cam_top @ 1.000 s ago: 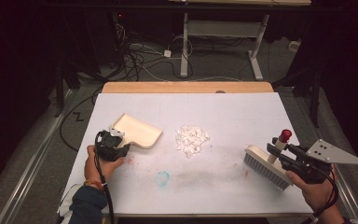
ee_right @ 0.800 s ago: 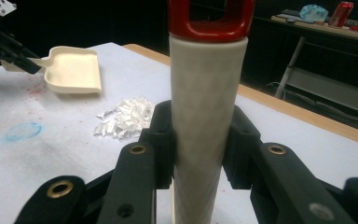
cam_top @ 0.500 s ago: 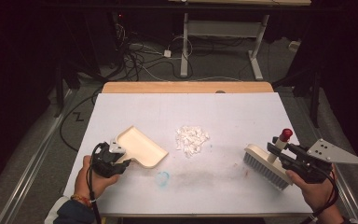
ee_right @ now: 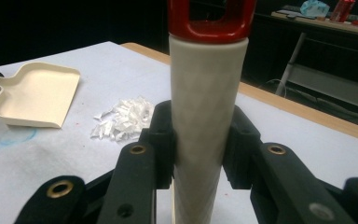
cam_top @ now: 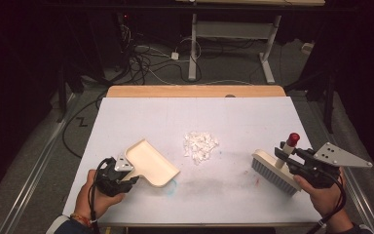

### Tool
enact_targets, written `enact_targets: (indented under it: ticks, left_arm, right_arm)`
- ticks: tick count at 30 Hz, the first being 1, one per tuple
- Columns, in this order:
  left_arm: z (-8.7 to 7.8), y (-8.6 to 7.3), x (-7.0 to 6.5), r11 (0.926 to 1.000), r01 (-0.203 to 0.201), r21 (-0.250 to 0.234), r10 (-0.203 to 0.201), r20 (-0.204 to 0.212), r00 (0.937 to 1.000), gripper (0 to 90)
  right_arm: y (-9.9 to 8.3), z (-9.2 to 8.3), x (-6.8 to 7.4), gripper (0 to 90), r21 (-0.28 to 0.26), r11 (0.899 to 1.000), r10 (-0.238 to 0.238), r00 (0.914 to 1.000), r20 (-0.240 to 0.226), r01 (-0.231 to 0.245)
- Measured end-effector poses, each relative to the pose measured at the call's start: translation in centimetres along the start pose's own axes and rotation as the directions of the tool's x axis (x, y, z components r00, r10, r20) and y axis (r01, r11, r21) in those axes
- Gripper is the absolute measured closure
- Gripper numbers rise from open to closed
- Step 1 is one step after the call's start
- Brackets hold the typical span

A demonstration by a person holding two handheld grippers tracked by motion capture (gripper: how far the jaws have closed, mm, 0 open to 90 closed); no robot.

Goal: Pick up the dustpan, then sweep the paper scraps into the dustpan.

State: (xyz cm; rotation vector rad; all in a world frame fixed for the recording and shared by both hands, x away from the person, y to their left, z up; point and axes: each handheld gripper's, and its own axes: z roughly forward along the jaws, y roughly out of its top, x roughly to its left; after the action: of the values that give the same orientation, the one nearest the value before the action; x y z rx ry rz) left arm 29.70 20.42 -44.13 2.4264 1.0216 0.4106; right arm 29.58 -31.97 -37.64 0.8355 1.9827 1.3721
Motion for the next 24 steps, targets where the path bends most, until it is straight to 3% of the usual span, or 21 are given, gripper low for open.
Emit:
enact_targets:
  ticks: [14, 18, 20, 24]
  left_arm:
    - [-0.1, -0.4, -0.1, 0.9999, -0.011, 0.007, 0.011, 0.017, 0.9998, 63.8]
    - [-0.2, -0.3, -0.2, 0.9998, -0.02, 0.009, 0.02, 0.016, 0.9997, 63.8]
    - [-0.2, -0.2, -0.2, 0.9998, -0.02, 0.008, 0.019, 0.018, 0.9996, 63.8]
    - [0.0, -0.1, -0.1, 0.9999, -0.003, 0.009, 0.003, 0.036, 0.9993, 63.8]
  right_arm:
    - [0.2, 0.6, -0.1, 69.7, -0.012, 1.0, -0.002, 1.0, -0.009, 0.002]
    - [0.9, 0.9, -0.2, 69.7, -0.038, 0.999, 0.004, 0.9998, 0.021, -0.003]
    - [1.3, 1.3, -0.3, 69.7, -0.051, 0.999, 0.017, 0.9998, 0.009, -0.016]
    - [1.9, 3.0, -0.3, 69.7, -0.046, 0.999, -0.005, 0.9999, 0.01, 0.005]
